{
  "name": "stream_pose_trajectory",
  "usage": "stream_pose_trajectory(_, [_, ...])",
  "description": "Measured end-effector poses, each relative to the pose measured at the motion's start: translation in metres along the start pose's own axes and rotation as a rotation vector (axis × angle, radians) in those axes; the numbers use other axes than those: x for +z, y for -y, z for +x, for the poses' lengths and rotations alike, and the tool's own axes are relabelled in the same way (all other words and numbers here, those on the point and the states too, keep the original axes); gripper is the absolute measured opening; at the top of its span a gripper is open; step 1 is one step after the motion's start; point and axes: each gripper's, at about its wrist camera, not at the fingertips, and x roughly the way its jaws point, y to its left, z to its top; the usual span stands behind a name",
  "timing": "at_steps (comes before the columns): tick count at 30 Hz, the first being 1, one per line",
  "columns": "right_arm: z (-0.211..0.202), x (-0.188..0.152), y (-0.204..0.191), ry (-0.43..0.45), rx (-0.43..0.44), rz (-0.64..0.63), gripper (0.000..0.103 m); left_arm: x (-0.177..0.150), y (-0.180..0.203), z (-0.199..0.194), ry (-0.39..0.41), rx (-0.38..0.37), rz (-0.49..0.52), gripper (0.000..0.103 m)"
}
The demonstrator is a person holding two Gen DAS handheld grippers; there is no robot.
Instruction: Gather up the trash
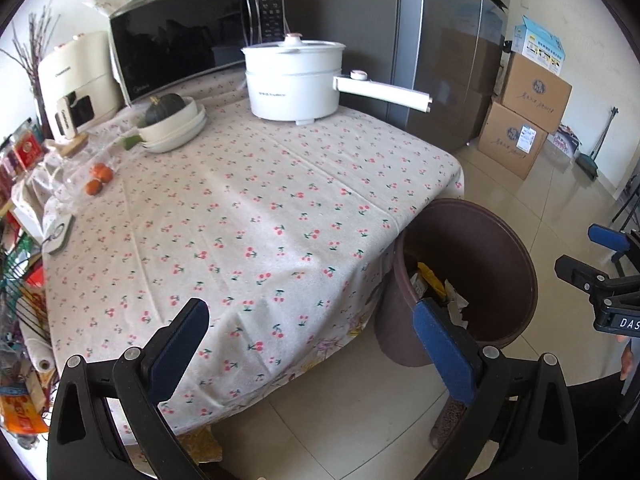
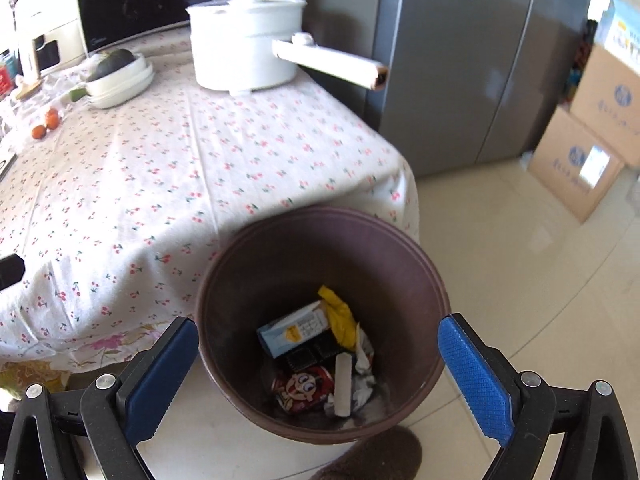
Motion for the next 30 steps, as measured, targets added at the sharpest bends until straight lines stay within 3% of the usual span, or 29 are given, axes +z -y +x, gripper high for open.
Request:
stream_pose_trajectory(4, [-0.029,-0.001,-0.02,0.099,0.005,-0.015,0.1,-0.01,-0.014,-0.032,0.086,0.083,-0.017,0.103])
stream_pose_trajectory(8, [-0.057,-0.001,-0.041,0.208,0.004,-0.031,0.102,-0.023,-0.03,-0.055,0.141,0.099,-0.061,0.103])
stream_pose_trajectory(14, [-0.074,0.004,-0.062,0.298,-0.01,-0.038,0.102,-0.028,-0.047,-0.084,0.25,0.148,-0.088,0.103])
stream_pose_trajectory(30, [-0.072,0.01,-0.074,0.337,0.002,-0.029,0.102,-0.027,-0.058,-0.091,0.279,0.145,-0.123,0.103])
